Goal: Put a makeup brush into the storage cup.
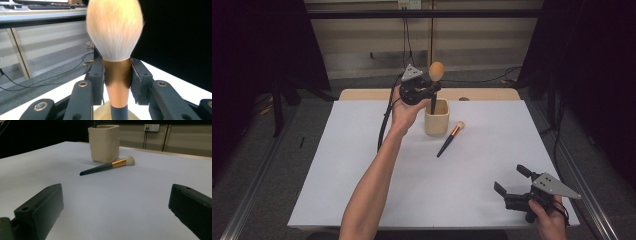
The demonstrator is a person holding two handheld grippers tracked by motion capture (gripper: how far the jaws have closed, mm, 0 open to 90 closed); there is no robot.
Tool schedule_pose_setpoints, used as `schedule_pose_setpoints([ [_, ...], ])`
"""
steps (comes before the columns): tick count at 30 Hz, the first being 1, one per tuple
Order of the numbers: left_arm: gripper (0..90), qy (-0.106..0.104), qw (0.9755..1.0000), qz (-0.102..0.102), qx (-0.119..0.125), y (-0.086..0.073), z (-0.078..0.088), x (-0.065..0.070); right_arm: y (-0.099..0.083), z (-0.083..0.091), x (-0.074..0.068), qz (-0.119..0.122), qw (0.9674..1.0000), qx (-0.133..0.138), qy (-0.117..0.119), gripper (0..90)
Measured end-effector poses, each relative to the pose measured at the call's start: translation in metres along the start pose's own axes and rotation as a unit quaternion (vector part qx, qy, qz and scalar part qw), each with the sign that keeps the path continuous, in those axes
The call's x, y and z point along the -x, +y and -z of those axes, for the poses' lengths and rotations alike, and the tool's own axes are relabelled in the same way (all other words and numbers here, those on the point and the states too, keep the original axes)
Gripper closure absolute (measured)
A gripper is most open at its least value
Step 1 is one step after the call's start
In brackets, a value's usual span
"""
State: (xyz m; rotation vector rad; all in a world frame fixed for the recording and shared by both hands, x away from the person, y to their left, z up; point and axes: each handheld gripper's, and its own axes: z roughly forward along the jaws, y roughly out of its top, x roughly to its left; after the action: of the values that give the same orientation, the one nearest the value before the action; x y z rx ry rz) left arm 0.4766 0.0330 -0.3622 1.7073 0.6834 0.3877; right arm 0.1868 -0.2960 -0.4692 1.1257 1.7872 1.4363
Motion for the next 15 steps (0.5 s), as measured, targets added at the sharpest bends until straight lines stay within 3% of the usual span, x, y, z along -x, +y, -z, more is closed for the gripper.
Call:
schedule_pose_setpoints([
  [15, 66.5, 0.008, 0.9998, 0.013, -0.010, -0.021, 0.007, -0.007, 0.000, -0.002, -0.001, 0.000, 1.0000, -0.002, 0.001, 0.0],
])
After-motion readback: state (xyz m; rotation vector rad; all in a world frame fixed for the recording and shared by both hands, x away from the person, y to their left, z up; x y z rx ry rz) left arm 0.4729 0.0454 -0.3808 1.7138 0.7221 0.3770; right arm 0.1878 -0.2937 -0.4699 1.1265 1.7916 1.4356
